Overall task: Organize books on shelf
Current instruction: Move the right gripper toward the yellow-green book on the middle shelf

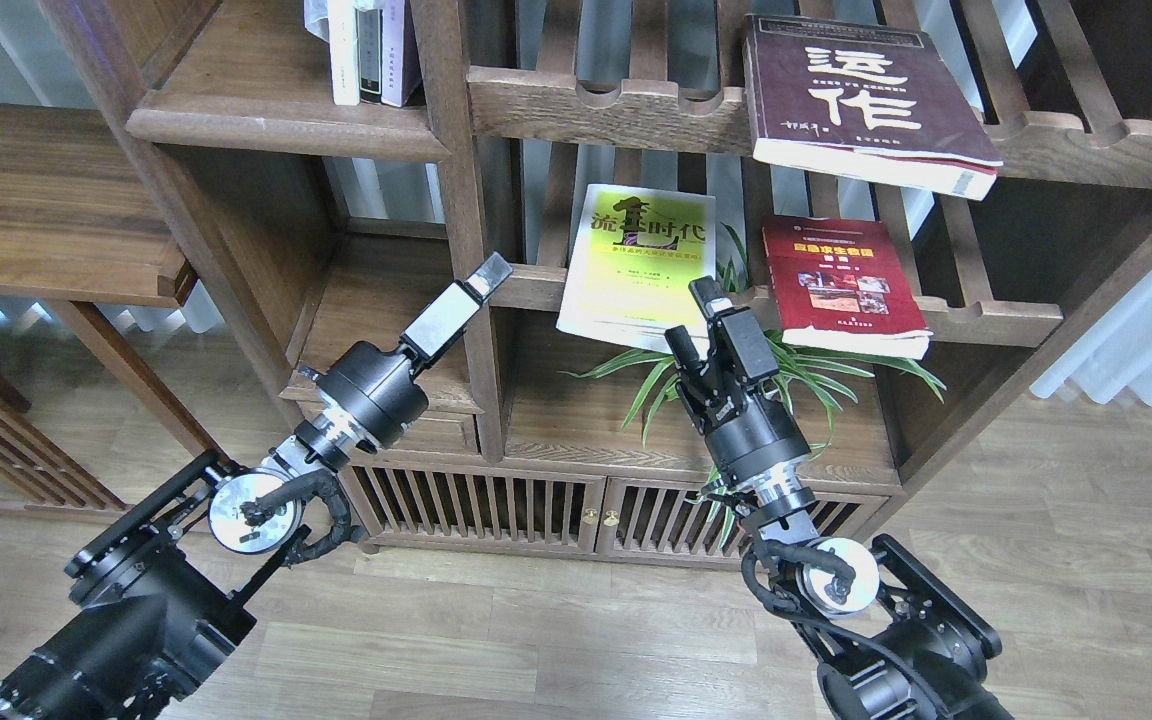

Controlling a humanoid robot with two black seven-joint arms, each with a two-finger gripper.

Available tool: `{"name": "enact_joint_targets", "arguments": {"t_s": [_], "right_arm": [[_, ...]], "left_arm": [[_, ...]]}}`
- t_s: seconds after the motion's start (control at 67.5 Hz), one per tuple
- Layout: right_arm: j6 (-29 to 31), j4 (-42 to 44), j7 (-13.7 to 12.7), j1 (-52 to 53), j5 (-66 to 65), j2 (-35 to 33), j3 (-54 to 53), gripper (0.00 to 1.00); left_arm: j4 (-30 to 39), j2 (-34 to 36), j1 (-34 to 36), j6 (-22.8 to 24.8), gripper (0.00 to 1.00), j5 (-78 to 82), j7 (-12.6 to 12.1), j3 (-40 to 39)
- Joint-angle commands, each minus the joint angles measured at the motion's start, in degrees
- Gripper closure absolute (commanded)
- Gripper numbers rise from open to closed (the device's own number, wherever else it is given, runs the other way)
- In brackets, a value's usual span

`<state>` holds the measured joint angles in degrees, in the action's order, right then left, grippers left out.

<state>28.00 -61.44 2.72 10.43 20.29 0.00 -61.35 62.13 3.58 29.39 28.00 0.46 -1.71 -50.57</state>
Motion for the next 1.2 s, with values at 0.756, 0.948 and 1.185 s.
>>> {"name": "enact_joint_targets", "arguments": {"t_s": [0.756, 0.948, 1.185], "right_arm": [[0.0, 0.97, 4.48, -1.2, 5.81, 0.0, 7.2, 0.01], [0.0, 1.32, 4.57, -0.24, 5.64, 0.0, 9.75, 0.01], [-11.46, 1.93, 10.28, 3.63, 5.81, 0.0, 10.81, 0.01]], "left_arm": [[0.62, 4.06, -6.54, 0.0, 0.0, 3.49, 0.12, -4.97], [0.62, 4.24, -6.63, 0.0, 0.0, 3.49, 0.3, -7.26], [0.8, 4.42, -8.91, 0.0, 0.0, 3.49, 0.3, -7.7]]}}
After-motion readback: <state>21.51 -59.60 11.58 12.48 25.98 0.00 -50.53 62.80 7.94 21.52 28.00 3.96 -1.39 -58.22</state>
